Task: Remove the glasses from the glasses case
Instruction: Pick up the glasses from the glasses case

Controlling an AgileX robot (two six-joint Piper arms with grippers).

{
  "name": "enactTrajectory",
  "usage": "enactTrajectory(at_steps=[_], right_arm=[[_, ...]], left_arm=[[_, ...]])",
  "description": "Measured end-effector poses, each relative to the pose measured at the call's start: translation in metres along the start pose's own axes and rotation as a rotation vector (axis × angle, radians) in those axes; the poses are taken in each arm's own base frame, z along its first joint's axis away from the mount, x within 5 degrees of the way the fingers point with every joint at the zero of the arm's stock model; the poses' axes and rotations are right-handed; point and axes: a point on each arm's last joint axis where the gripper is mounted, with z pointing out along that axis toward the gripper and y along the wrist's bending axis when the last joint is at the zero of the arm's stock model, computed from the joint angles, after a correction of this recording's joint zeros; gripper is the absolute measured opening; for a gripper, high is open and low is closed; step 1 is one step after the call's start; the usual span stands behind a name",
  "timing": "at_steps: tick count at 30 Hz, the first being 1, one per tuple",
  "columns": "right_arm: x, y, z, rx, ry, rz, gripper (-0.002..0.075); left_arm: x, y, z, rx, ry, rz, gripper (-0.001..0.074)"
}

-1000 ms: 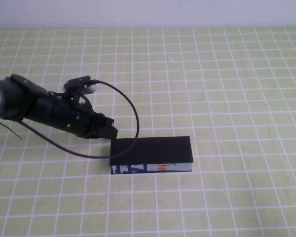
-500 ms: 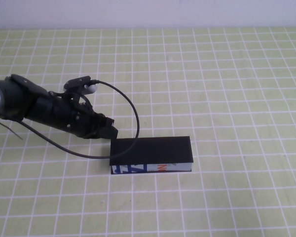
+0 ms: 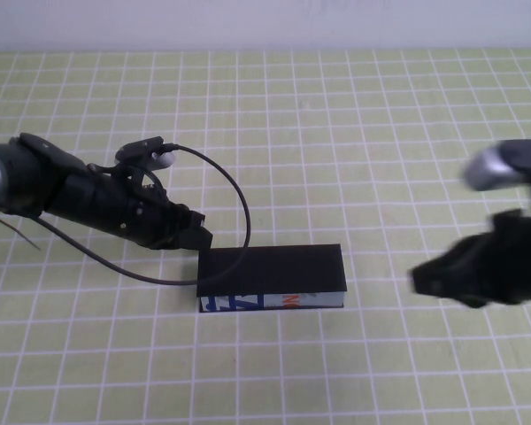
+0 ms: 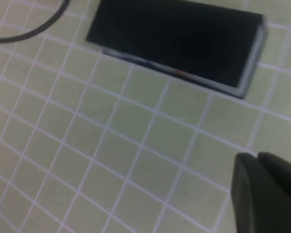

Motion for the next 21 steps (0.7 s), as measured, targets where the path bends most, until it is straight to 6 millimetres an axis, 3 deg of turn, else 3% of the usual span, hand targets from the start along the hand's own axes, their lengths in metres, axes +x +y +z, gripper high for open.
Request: enactTrajectory(at_steps=[5,10,13,21], right_arm=[[-0.022,0.046,0.060,-0.037,0.118,-0.314,-0.0017],[-0.028,0.079,0.102,-0.016,0.207,-0.685,-0.0014],[-0.029,0.087,0.122,-0.020,0.242,-0.824,0.0031],[-0.039,0.084,0.156,0.007,0.251,-0.999,0.0267]], left_arm=[[0.000,0.000,0.000,0.000,0.000,0.000,-0.0004],[0.000,0.000,0.000,0.000,0.000,0.000,-0.0004],[0.000,0.000,0.000,0.000,0.000,0.000,-0.0004],[0.000,0.000,0.000,0.000,0.000,0.000,-0.0004]])
